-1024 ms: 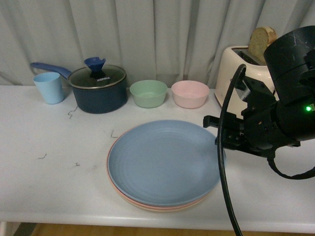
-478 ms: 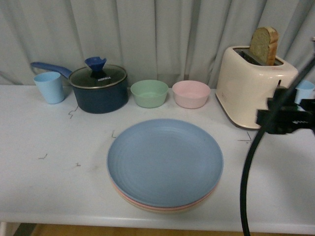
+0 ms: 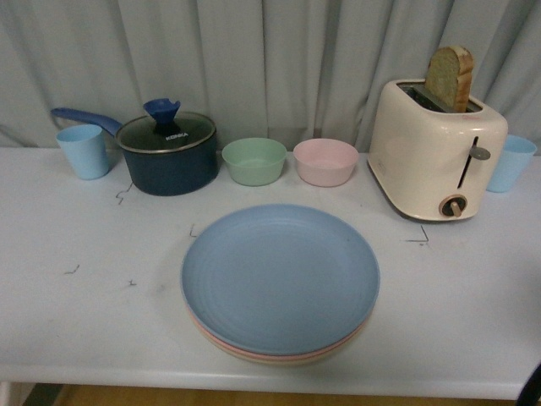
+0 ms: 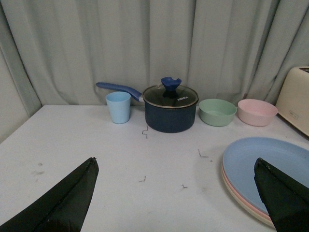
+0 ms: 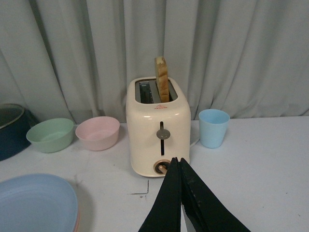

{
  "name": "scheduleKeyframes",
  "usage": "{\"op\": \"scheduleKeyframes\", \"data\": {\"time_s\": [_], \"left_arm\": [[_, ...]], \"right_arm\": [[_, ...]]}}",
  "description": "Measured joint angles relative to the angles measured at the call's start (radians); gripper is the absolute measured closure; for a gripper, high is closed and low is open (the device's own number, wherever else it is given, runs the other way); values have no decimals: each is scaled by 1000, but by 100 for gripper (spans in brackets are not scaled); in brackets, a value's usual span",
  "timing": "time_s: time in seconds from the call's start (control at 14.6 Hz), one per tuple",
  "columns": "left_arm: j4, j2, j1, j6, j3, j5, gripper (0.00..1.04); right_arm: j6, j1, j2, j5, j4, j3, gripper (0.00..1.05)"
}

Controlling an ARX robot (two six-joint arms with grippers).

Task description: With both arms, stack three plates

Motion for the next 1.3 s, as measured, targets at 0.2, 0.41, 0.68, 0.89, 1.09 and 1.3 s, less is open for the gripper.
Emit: {"op": "scheduleKeyframes", "data": {"time_s": [0.2,0.41,0.68,0.89,1.09,1.3], "left_arm": [[0,0,0,0,0,0,7],[0,0,0,0,0,0,7],[0,0,0,0,0,0,7],[0,0,0,0,0,0,7],[0,0,0,0,0,0,7],[0,0,0,0,0,0,7]], "right_arm": [[0,-45,-145,-76,-93,-90,103],[0,-86,-318,-90,-192,-140,103],[0,-86,-537,-90,-365,-185,103],[0,-86,-687,-90,-499,-201,103],[0,-86,-819,-90,-618,-201,103],[0,-86,-941,-90,-734,-201,103]]}}
